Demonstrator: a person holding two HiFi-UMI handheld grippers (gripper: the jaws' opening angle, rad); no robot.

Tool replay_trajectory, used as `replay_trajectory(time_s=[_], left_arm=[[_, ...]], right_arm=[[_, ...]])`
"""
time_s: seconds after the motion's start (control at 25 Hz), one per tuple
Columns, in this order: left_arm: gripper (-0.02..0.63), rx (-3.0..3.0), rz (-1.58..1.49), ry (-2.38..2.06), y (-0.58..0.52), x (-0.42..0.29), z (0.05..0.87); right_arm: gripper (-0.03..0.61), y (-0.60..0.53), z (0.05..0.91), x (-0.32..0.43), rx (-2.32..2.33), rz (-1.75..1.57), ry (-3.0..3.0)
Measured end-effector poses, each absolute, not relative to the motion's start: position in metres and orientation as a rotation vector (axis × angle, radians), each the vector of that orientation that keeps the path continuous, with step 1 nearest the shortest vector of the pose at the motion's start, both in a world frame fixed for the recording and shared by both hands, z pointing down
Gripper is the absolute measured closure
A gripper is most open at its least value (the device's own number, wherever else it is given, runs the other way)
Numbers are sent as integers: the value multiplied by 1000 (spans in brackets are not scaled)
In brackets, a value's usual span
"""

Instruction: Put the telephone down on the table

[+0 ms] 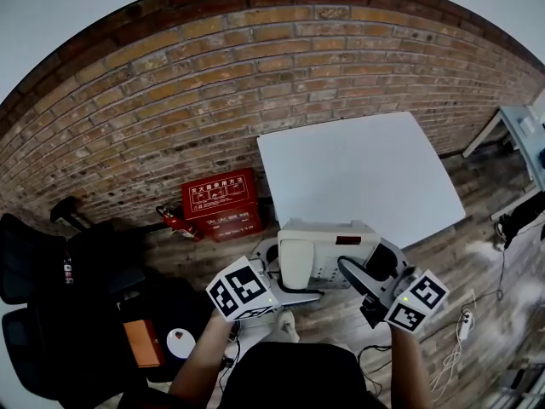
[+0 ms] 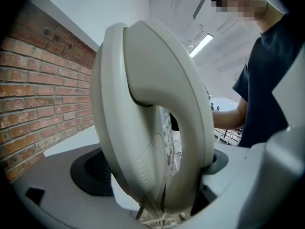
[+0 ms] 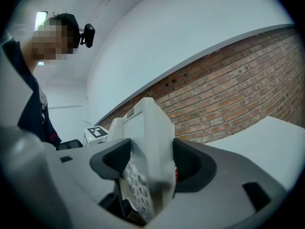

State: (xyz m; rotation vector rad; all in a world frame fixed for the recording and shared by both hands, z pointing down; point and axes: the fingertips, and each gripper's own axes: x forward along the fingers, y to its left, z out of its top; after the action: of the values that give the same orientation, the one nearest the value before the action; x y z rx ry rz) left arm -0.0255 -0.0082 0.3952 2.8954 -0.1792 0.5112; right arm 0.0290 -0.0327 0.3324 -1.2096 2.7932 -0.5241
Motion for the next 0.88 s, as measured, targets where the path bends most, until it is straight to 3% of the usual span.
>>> replay_trajectory(time_s=[0.88], left_arm=[[109,2816,544,-293,-38,1,413]], right_arm=[[308,-71,349,53,-1099,-605,2843]])
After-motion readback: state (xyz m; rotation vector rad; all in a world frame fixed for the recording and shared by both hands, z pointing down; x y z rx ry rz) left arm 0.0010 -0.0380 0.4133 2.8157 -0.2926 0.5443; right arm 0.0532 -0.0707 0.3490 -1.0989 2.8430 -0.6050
